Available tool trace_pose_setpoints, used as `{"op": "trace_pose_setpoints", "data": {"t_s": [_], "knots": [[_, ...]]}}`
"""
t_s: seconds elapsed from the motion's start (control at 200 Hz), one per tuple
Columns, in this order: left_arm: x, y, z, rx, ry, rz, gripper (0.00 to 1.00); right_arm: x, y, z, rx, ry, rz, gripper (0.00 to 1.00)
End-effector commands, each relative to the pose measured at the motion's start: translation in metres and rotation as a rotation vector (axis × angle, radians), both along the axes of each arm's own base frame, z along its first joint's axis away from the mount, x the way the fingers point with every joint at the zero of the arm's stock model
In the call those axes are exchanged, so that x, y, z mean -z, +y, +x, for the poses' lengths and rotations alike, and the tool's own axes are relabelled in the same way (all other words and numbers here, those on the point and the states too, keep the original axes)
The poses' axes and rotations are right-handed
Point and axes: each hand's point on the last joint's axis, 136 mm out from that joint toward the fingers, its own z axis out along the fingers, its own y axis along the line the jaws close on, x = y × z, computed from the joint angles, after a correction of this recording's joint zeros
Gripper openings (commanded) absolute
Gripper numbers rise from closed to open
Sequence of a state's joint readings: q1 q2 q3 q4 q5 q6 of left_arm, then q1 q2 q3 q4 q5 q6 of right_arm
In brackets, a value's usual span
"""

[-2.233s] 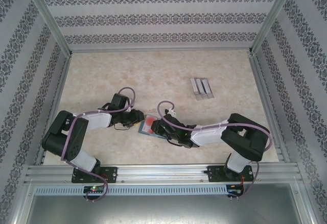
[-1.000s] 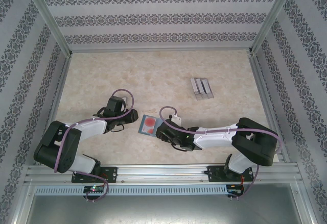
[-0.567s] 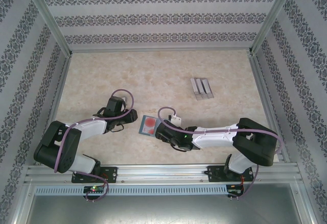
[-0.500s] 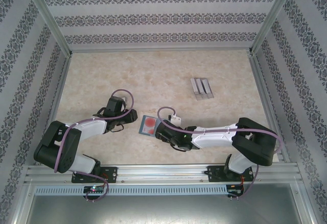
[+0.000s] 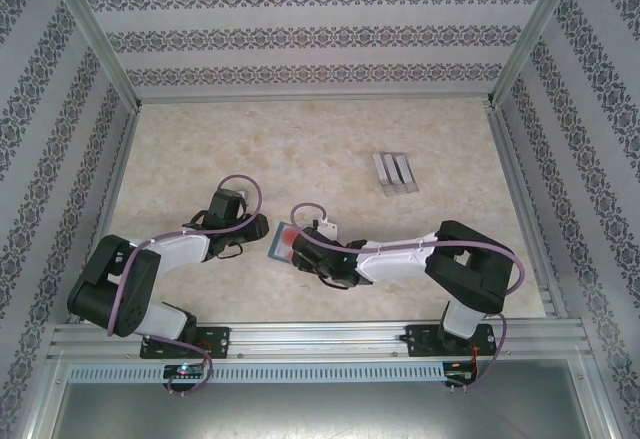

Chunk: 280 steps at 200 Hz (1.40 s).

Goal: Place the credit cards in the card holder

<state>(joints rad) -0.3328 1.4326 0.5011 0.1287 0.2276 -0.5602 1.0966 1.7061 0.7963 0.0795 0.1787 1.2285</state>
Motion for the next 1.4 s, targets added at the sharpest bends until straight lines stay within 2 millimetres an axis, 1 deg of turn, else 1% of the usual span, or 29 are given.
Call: {"op": "trace_pose_setpoints", "data": {"t_s": [0.0,0.09,0.165,0.245,0.3,0.375,0.44,0.505,0.575,0.674,0.754,0.814,0.884,0.974,1.049,1.149,1.199,1.319,1.394], "knots": [[0.005,-0.002,-0.004,0.004,0.017,-0.011,0.44,-0.003,0.011,0.002,-0.057,-0.014,0.006,0.30],[0.005,0.001,-0.003,-0.010,0.016,0.002,0.44,-0.015,0.020,0.006,-0.085,-0.054,0.037,0.30],[0.006,0.000,-0.003,-0.014,0.017,-0.008,0.44,-0.021,0.029,0.011,-0.126,-0.081,0.063,0.30],[0.008,0.002,-0.003,-0.029,0.023,0.003,0.43,-0.022,0.041,0.021,-0.160,-0.070,0.139,0.31],[0.010,0.005,-0.003,-0.043,0.032,0.015,0.44,-0.025,0.046,0.029,-0.157,-0.061,0.200,0.31],[0.008,0.003,-0.003,-0.041,0.024,0.000,0.44,-0.036,0.052,0.038,-0.177,-0.078,0.266,0.32],[0.007,0.003,-0.003,-0.040,0.021,-0.003,0.43,-0.047,0.053,0.043,-0.186,-0.086,0.295,0.34],[0.007,0.007,-0.003,-0.049,0.021,0.014,0.44,-0.059,0.050,0.045,-0.193,-0.099,0.307,0.35],[0.005,0.007,-0.003,-0.051,0.016,0.016,0.44,-0.070,0.042,0.043,-0.216,-0.122,0.290,0.38],[0.004,0.007,-0.003,-0.047,0.011,0.012,0.44,-0.081,0.026,0.034,-0.246,-0.142,0.245,0.40],[0.005,0.008,-0.003,-0.056,0.014,0.017,0.44,-0.085,0.010,0.027,-0.241,-0.147,0.220,0.41],[0.005,0.006,-0.003,-0.049,0.016,0.005,0.44,-0.084,0.000,0.021,-0.235,-0.145,0.207,0.41],[0.006,0.004,-0.003,-0.043,0.020,-0.002,0.44,-0.078,-0.015,0.015,-0.203,-0.127,0.175,0.41],[0.007,0.006,-0.003,-0.050,0.022,0.007,0.45,-0.062,-0.035,0.010,-0.129,-0.077,0.129,0.43],[0.006,0.004,-0.003,-0.045,0.024,-0.004,0.45,-0.049,-0.040,0.004,-0.085,-0.037,0.129,0.45],[0.007,0.005,-0.003,-0.050,0.025,0.005,0.46,-0.035,-0.037,0.000,-0.034,0.017,0.147,0.49],[0.007,0.007,-0.003,-0.055,0.025,0.013,0.48,-0.031,-0.031,0.000,-0.031,0.032,0.154,0.49],[0.007,0.005,-0.003,-0.048,0.027,0.004,0.49,-0.024,-0.016,0.000,-0.030,0.072,0.173,0.50],[0.009,0.008,-0.004,-0.057,0.032,0.020,0.50,-0.020,-0.008,-0.001,-0.016,0.088,0.188,0.50]]}}
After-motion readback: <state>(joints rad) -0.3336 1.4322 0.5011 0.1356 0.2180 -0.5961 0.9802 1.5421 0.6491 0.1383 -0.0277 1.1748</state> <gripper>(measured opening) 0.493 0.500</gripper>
